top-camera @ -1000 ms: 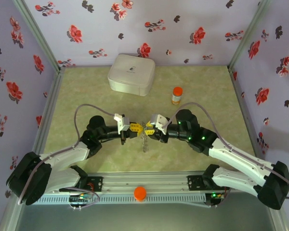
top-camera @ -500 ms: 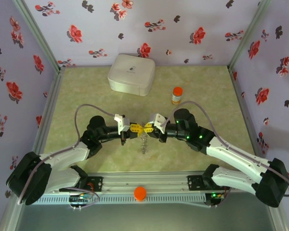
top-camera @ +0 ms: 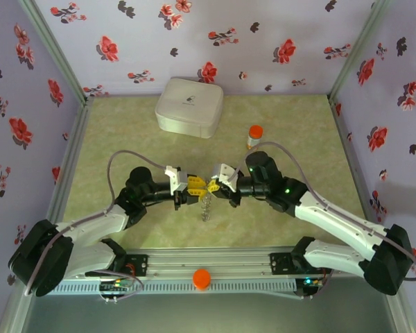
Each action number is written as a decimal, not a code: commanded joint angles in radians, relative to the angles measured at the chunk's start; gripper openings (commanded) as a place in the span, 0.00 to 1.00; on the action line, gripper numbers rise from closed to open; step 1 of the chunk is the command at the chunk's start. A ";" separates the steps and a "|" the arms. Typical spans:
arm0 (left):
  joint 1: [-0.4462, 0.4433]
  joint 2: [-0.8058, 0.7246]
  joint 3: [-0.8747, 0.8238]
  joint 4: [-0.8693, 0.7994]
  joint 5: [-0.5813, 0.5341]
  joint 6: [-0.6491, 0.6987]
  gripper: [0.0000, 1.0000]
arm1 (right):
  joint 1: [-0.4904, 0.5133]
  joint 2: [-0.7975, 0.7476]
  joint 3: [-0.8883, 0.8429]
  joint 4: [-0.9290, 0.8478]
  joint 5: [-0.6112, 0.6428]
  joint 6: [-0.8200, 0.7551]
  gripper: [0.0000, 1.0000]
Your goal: Put the keys on the keyring
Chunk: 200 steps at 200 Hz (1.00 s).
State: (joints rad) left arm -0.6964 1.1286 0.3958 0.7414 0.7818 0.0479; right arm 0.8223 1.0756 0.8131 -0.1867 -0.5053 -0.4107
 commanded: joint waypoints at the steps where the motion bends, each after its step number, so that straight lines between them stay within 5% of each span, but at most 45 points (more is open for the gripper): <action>1: -0.010 -0.042 0.054 -0.171 -0.053 0.156 0.30 | -0.002 0.023 0.111 -0.185 0.034 -0.085 0.00; 29: -0.036 -0.049 0.098 -0.396 -0.129 0.292 0.29 | 0.014 0.091 0.217 -0.344 0.097 -0.140 0.00; 119: -0.041 -0.041 0.092 -0.340 -0.102 0.241 0.25 | 0.119 0.197 0.326 -0.413 0.192 -0.229 0.00; 168: -0.041 -0.047 0.085 -0.312 -0.081 0.223 0.00 | 0.133 0.193 0.310 -0.377 0.203 -0.212 0.00; 200: -0.040 -0.055 0.064 -0.248 -0.064 0.187 0.00 | 0.082 0.098 0.211 -0.260 0.165 -0.166 0.28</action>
State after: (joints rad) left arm -0.7334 1.0935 0.4713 0.4000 0.6918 0.2680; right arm 0.9348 1.2541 1.0866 -0.5465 -0.2977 -0.6163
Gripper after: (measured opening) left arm 0.060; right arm 0.222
